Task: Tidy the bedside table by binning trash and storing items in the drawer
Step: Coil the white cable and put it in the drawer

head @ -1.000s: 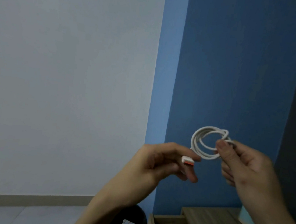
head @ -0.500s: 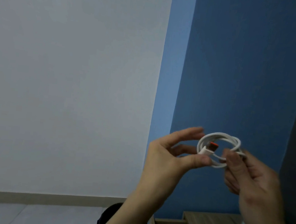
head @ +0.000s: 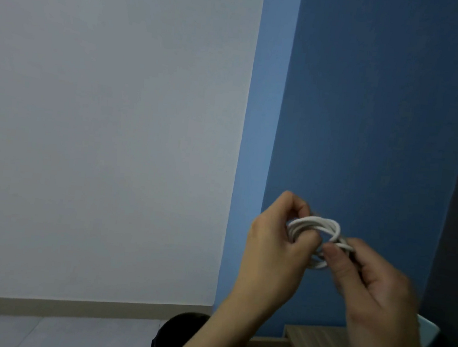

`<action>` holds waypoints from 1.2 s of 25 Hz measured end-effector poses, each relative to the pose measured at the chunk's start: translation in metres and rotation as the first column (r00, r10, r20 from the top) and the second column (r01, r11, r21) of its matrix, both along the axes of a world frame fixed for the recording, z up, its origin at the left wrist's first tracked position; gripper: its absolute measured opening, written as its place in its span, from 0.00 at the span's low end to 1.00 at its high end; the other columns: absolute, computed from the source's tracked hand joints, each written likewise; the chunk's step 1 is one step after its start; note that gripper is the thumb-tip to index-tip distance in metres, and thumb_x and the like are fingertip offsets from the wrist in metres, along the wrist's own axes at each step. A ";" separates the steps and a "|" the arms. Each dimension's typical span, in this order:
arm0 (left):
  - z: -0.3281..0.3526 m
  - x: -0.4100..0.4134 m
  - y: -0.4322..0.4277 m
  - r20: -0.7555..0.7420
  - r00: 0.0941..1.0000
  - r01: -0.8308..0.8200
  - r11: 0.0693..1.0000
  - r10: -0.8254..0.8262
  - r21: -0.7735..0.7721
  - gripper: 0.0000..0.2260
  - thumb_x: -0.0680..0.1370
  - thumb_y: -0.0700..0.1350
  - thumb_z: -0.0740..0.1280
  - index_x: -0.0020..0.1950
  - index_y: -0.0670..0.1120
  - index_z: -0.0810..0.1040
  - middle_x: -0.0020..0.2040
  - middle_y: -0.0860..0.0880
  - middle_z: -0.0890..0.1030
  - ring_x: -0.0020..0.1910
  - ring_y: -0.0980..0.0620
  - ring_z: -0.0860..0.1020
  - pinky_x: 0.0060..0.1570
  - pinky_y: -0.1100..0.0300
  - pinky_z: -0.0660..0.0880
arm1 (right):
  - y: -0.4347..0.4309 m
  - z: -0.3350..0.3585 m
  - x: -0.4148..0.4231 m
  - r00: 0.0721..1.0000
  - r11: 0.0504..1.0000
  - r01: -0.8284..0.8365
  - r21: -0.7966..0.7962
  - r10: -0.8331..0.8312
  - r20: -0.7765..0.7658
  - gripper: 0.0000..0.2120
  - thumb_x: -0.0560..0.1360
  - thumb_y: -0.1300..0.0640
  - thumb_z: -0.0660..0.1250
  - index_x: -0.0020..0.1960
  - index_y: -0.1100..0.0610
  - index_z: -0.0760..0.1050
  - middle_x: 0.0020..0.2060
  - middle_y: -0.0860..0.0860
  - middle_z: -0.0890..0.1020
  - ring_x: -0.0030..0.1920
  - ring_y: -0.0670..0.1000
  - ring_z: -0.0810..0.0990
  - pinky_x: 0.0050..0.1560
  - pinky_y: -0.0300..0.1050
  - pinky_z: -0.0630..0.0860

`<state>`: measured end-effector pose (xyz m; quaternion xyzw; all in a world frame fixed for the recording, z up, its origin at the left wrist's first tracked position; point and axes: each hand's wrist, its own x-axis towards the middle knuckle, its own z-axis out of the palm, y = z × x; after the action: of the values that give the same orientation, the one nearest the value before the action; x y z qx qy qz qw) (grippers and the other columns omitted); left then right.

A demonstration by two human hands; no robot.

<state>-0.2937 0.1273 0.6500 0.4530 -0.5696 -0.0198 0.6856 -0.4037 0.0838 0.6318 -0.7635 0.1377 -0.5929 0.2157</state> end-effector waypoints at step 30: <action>0.005 0.022 0.021 0.267 0.937 0.110 0.916 -0.225 0.387 0.20 0.75 0.60 0.58 0.40 0.43 0.74 0.33 0.49 0.75 0.31 0.55 0.73 0.34 0.59 0.70 | -0.019 0.012 -0.021 0.943 0.976 -0.192 0.103 0.213 -0.257 0.25 0.66 0.31 0.60 0.36 0.54 0.74 0.23 0.47 0.70 0.25 0.41 0.65 0.26 0.32 0.61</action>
<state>-0.2720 0.1484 0.6555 0.5192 -0.6920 -0.1144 0.4884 -0.4248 0.0651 0.6439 -0.8374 0.1089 -0.4539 0.2843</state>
